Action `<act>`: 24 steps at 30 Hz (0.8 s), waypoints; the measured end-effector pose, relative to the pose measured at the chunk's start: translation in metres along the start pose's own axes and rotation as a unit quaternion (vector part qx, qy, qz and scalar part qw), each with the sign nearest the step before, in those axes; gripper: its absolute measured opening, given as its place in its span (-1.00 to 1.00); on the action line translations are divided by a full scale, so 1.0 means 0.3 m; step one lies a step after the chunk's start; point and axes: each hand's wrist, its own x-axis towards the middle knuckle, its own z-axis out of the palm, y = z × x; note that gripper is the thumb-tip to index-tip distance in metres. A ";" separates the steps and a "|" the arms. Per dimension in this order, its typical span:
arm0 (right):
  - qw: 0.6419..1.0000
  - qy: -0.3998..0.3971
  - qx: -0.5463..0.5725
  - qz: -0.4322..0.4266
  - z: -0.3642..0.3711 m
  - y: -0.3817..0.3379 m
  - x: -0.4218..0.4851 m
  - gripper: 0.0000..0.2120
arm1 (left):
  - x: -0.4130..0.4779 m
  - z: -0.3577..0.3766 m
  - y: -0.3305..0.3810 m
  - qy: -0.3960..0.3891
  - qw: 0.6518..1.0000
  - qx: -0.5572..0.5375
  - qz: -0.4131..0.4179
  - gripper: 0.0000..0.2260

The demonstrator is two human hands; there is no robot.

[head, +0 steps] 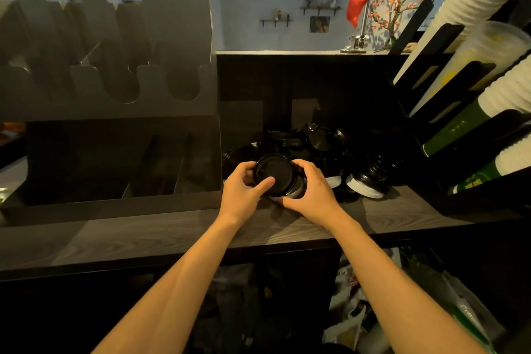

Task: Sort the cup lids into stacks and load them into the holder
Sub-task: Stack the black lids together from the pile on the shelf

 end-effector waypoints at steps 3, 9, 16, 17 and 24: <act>0.999 -0.013 0.045 0.001 0.001 0.001 0.002 -0.26 | 0.006 0.000 -0.007 -0.011 0.999 -0.032 -0.025 -0.55; 0.993 0.063 0.091 -0.037 -0.002 -0.014 0.004 -0.45 | 0.000 -0.002 0.006 -0.004 0.997 -0.075 -0.036 -0.63; 0.973 0.201 0.107 -0.031 0.018 -0.044 0.023 -0.64 | -0.010 -0.004 0.039 0.041 0.996 -0.083 0.013 -0.80; 0.968 0.226 0.101 -0.039 0.024 -0.059 0.026 -0.66 | -0.012 -0.003 0.043 0.041 0.995 -0.089 0.010 -0.82; 0.939 0.313 0.027 -0.143 0.121 -0.127 0.058 -0.67 | -0.005 -0.056 0.067 0.056 0.993 -0.108 -0.014 -0.85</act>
